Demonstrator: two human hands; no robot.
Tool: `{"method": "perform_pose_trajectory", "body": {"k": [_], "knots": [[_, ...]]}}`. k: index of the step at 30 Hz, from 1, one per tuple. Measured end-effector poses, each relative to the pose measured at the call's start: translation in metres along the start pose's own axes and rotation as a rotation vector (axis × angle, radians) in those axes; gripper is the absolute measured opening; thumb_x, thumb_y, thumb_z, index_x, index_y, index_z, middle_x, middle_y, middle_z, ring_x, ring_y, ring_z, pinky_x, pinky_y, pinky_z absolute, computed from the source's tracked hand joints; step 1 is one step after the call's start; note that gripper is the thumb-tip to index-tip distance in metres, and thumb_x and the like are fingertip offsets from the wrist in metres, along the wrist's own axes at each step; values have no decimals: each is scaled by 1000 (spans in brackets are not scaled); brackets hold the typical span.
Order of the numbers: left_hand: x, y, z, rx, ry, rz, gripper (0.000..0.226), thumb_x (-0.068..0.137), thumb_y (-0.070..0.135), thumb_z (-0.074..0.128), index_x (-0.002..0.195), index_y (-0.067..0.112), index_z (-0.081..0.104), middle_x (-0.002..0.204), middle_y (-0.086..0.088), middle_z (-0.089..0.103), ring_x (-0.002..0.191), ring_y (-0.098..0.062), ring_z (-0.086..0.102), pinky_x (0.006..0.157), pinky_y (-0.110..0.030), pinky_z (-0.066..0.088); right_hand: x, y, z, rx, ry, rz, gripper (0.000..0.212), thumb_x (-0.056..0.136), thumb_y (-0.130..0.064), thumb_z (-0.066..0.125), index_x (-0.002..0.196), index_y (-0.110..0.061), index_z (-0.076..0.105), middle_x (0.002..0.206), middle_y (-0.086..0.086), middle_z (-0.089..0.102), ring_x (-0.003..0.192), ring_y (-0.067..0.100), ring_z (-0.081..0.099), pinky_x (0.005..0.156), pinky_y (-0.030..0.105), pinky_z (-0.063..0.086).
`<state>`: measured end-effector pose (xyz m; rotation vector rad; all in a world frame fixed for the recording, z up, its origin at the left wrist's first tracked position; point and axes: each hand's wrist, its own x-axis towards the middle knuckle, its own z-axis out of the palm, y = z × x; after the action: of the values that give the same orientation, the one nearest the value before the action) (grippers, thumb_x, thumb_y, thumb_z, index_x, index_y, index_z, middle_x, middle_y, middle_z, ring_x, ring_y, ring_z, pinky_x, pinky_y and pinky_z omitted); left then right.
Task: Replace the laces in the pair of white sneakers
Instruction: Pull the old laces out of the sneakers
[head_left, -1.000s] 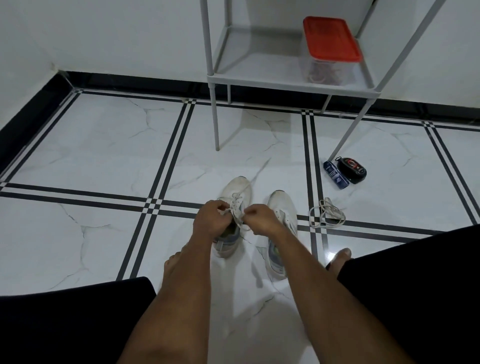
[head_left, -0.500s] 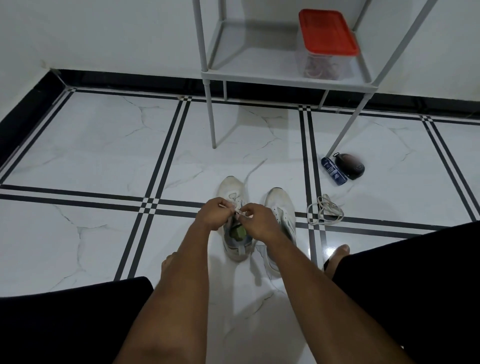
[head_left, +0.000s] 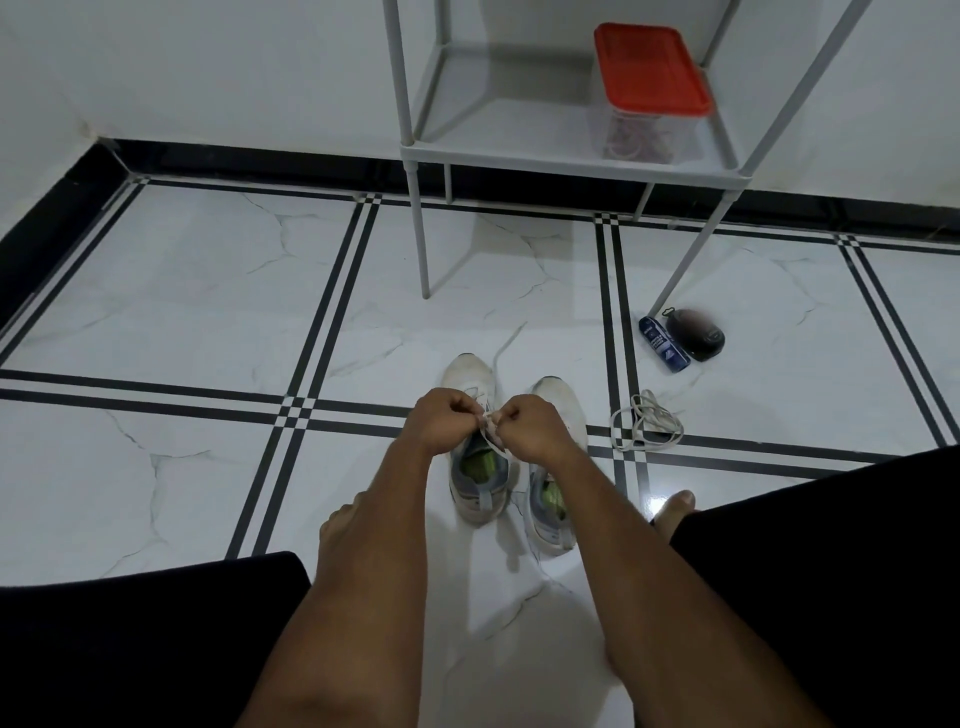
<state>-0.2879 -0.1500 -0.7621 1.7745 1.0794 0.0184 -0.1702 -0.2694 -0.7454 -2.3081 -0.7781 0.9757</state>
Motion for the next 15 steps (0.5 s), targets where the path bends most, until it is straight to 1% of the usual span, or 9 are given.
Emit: {"method": "perform_pose_trajectory", "body": {"k": [2,3,6,8,9,11,12,13,15], "knots": [[0,-4,2,10,-28,-1,10,82,19,84,91,21,82,95,6,77,93,-10,69,79,-25,53,8,-2,-8,105,-46,45,27,93,-23,68,80,0,69,94,20,76,86,30,73,76,42,61],[0,-5,3,12,-17,9,8,83,20,85,90,21,82,94,6,78,92,-10,69,79,-25,53,11,-4,-12,151,-68,66,30,96,-25,68,81,1,69,91,22,75,79,30,73,70,38,60],[0,-6,7,-34,66,27,4,87,20,79,85,21,82,88,6,79,88,-11,71,77,-26,53,9,-8,-22,252,-86,120,31,104,-26,66,82,-5,70,77,12,69,60,25,63,54,27,50],[-1,-2,5,-180,81,-29,12,88,14,69,82,20,78,92,2,79,86,-16,72,69,-26,51,5,-11,-26,328,-68,171,28,104,-24,66,82,-7,69,72,8,66,53,20,59,51,25,49],[0,-1,3,-230,76,-57,15,88,11,65,81,20,75,96,-1,79,86,-18,72,66,-26,49,3,-12,-28,391,-77,209,25,103,-23,66,84,-6,68,73,8,66,52,18,59,55,28,54],[4,1,-2,-213,38,-57,18,88,5,63,82,20,72,100,-3,78,88,-19,69,70,-27,49,2,-14,-32,590,-143,241,17,102,-19,66,99,-2,69,85,10,72,63,19,68,71,38,64],[5,1,-4,-167,-1,-55,18,86,4,65,85,20,73,101,-2,77,89,-18,68,74,-28,49,2,-17,-36,743,-195,218,18,103,-15,64,112,0,68,98,12,76,77,23,75,81,43,65],[6,0,-4,-110,-42,-56,19,84,5,68,90,22,73,101,0,75,90,-17,67,77,-29,51,3,-20,-41,923,-242,173,25,104,-13,62,125,1,64,113,15,77,95,28,78,93,48,63],[7,-4,-1,-5,-95,-57,20,81,14,78,99,23,75,101,3,74,94,-16,68,83,-31,55,7,-26,-53,1213,-290,60,35,106,-13,59,140,-7,57,136,18,69,123,33,70,109,52,54]]}}
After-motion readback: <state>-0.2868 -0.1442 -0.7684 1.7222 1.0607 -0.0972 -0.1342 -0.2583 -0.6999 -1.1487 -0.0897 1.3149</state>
